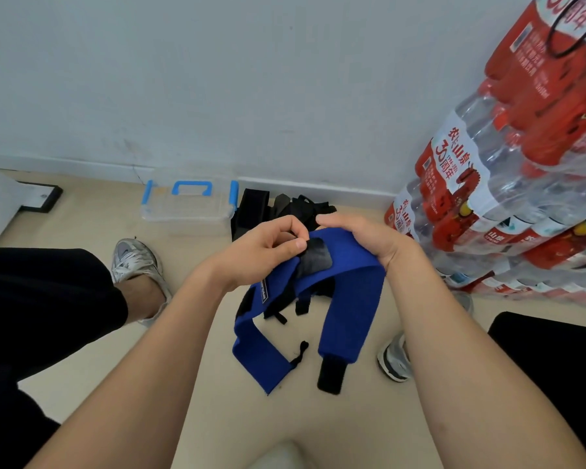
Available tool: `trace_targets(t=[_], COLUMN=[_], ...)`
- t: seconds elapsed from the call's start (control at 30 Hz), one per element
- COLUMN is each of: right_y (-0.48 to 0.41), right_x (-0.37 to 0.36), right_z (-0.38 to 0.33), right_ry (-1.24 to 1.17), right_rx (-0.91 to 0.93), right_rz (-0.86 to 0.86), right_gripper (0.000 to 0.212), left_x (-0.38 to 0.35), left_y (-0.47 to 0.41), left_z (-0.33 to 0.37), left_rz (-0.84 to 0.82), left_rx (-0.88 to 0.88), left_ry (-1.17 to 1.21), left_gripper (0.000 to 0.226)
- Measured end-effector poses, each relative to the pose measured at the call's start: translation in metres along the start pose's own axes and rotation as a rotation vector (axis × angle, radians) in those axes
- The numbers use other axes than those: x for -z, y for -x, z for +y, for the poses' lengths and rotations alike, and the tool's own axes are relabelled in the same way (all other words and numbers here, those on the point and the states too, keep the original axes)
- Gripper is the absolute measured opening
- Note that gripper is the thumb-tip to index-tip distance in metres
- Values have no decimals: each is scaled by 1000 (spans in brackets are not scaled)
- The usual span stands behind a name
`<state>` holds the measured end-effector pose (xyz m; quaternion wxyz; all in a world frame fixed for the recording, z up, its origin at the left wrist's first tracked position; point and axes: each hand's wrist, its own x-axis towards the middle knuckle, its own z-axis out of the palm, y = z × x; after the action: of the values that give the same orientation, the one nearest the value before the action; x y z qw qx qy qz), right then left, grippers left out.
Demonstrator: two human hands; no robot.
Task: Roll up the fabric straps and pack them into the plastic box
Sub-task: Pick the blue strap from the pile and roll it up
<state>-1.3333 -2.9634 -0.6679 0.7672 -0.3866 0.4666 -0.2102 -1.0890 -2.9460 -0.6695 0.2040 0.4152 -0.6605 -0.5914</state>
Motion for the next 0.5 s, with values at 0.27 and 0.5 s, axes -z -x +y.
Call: trace_targets(t=[0.27, 0.5], right_y=[3, 0], right_x=[7, 13], right_z=[-5, 3], right_ry=[247, 205], right_rx=[119, 139], right_rz=[-94, -13], right_gripper=[20, 11], left_x=[1, 17], left_y=[0, 9], left_z=[1, -1], left_rz=[30, -148], left_rx=[187, 207], left_ry=[17, 16], left_gripper=[26, 46])
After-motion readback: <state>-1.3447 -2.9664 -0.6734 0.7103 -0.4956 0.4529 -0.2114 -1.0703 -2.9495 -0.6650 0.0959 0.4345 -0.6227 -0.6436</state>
